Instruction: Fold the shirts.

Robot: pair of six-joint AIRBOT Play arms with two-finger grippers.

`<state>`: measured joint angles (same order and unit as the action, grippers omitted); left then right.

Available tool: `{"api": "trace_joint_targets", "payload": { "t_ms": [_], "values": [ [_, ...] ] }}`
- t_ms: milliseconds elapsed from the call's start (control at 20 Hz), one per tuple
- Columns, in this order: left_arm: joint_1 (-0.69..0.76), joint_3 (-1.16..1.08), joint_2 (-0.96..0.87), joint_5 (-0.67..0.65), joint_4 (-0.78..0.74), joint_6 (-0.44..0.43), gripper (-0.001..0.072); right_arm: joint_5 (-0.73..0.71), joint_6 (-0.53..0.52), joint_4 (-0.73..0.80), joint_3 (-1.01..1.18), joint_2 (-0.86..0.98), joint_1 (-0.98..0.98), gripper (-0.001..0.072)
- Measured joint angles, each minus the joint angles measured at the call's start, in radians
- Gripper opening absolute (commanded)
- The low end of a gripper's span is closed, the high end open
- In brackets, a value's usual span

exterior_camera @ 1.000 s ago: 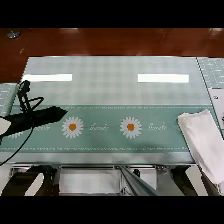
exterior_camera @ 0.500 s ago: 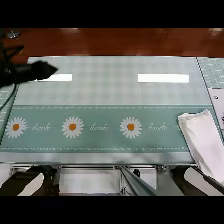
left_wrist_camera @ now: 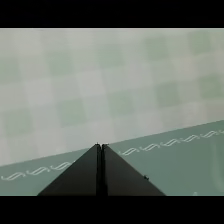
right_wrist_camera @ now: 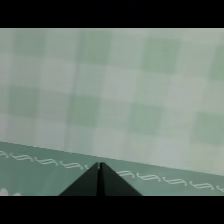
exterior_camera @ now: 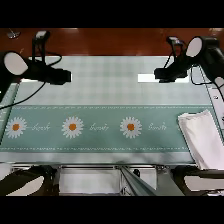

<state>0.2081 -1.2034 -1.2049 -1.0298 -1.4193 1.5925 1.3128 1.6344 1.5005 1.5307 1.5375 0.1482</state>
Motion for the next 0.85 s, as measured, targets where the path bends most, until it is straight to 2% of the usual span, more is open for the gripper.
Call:
{"api": "trace_joint_targets", "payload": {
  "t_ms": [300,850],
  "values": [
    [-0.018,0.065,-0.009,0.047,-0.053,0.054,0.0023,0.021,0.016,0.061,0.002,0.064,0.003,0.0027],
    [-0.020,0.066,-0.019,0.054,-0.065,0.071,0.0023,0.026,0.019,0.073,0.002,0.074,0.003,0.0026]
  ]
}}
